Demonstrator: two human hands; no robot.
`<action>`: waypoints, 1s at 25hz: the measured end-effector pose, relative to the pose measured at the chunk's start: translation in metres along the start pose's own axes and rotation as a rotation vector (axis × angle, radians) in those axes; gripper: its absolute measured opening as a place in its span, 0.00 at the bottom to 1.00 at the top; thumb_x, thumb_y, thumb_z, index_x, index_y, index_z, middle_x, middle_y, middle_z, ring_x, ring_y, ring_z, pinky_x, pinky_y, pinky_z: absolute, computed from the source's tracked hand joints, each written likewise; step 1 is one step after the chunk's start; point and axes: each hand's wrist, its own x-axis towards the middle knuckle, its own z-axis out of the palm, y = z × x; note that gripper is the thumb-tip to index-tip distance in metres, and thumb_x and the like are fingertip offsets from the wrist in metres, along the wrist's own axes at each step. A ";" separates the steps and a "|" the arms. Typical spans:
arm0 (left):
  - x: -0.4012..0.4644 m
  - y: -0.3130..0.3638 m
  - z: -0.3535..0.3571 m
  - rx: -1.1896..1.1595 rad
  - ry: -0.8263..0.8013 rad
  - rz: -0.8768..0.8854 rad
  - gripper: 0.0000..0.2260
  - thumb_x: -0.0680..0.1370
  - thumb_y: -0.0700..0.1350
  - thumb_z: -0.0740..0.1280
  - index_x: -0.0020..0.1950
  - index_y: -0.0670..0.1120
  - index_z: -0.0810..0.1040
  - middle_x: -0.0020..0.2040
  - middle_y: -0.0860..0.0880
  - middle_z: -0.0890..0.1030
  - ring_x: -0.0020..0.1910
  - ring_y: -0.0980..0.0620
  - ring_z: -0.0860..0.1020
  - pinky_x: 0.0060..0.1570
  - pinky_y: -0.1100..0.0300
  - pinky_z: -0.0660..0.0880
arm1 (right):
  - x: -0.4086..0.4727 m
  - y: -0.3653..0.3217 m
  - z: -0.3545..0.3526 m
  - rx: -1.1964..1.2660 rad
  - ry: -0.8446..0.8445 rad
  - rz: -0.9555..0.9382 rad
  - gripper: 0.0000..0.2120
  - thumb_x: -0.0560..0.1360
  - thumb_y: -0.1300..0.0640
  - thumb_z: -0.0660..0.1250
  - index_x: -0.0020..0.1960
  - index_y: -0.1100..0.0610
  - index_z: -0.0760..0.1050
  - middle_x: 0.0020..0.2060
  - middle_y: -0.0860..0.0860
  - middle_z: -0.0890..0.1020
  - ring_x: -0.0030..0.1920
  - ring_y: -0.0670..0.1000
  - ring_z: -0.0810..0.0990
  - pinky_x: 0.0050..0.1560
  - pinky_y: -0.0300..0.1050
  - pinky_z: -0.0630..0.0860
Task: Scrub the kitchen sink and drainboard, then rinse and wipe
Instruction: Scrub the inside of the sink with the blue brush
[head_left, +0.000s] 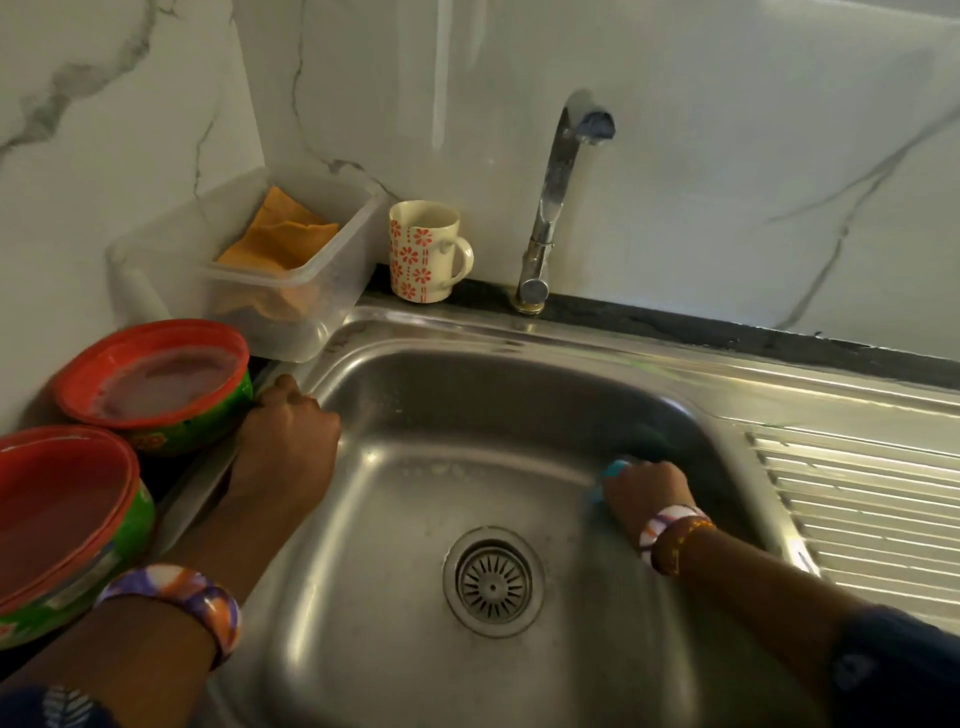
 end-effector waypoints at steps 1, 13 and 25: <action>0.000 0.000 0.003 -0.020 0.033 0.020 0.11 0.44 0.36 0.75 0.19 0.40 0.74 0.22 0.42 0.72 0.25 0.45 0.74 0.23 0.68 0.66 | 0.001 0.008 -0.013 -0.019 0.011 0.074 0.17 0.81 0.59 0.51 0.63 0.56 0.75 0.60 0.52 0.79 0.62 0.54 0.77 0.56 0.46 0.74; 0.001 0.001 0.010 -0.188 -0.074 0.063 0.13 0.44 0.31 0.77 0.22 0.34 0.76 0.24 0.38 0.72 0.27 0.41 0.75 0.24 0.62 0.71 | -0.014 0.037 -0.012 0.006 0.191 0.152 0.17 0.83 0.54 0.50 0.64 0.53 0.73 0.56 0.51 0.80 0.57 0.54 0.80 0.50 0.44 0.75; -0.031 -0.015 -0.042 -0.260 -0.165 -0.074 0.11 0.80 0.48 0.57 0.59 0.48 0.75 0.59 0.48 0.77 0.58 0.48 0.77 0.50 0.57 0.75 | -0.014 -0.021 -0.088 0.532 0.409 -0.177 0.21 0.81 0.49 0.53 0.72 0.37 0.58 0.51 0.48 0.81 0.48 0.51 0.80 0.43 0.44 0.72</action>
